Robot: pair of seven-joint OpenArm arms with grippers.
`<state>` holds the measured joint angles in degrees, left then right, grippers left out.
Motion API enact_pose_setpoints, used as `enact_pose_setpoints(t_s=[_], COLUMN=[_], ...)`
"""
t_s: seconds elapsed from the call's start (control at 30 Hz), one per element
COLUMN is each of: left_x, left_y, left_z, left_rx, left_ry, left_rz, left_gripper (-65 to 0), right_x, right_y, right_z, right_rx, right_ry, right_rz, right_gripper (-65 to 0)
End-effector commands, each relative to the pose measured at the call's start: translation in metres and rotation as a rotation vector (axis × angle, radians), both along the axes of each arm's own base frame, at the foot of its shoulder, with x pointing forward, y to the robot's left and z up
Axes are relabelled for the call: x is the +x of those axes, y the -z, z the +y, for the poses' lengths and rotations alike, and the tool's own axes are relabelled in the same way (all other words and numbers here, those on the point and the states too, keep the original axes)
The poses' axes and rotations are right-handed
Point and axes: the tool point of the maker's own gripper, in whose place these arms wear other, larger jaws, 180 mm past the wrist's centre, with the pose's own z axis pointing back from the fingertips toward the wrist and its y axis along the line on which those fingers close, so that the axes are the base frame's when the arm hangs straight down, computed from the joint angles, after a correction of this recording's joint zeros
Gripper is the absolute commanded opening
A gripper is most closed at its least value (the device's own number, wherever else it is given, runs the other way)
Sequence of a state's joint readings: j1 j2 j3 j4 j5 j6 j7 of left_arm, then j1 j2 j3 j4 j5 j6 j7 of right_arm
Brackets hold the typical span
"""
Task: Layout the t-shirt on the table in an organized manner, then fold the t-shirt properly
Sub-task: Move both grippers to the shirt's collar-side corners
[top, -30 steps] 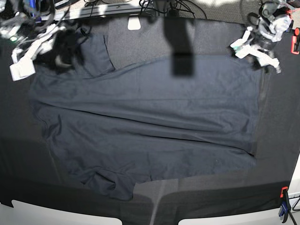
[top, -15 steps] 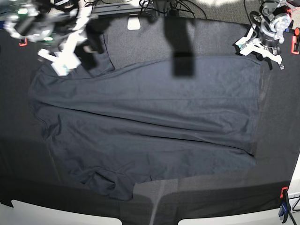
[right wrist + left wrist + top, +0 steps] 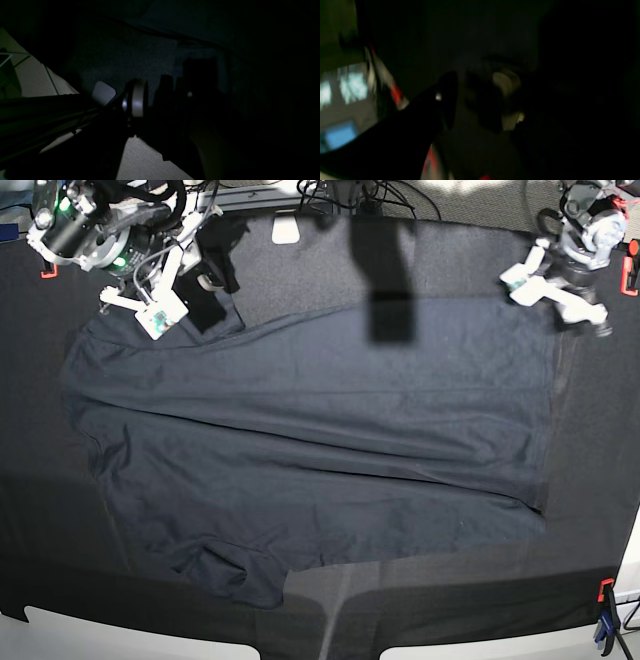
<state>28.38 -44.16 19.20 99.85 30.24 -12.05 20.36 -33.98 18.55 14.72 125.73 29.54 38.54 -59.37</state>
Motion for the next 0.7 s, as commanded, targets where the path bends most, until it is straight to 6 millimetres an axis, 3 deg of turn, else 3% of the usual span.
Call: enact_pose_setpoints(t_s=[0.0,0.1,0.37,0.53,0.67], left_x=[-0.009,-0.02,-0.02,0.001,0.005], left_y=[0.003,0.01,0.013,-0.013,-0.033], left_z=[-0.004,0.002,0.029,0.059,0.045], left_rx=[-0.015,0.022,0.142,0.237,0.239], left_ry=[0.054,0.076,-0.012,-0.244,-0.196], left_rz=[0.053,0.128,0.143,0.007,-0.035], left_gripper=[-39.0,-39.0,-39.0,-39.0,-39.0], right_x=[0.003,0.003,0.003,0.003,0.003], right_y=[-0.009,-0.008,-0.008,-0.008,-0.008], right_z=[0.004,0.004,0.004,0.004,0.004], right_rx=[0.015,0.012,0.013,0.014,0.014], right_ry=[-0.033,-0.033,-0.033,-0.033,-0.033], right_rz=[-0.04,-0.038,-0.037,-0.038,-0.039], right_gripper=[-47.6,-47.6,-47.6,-47.6,-47.6])
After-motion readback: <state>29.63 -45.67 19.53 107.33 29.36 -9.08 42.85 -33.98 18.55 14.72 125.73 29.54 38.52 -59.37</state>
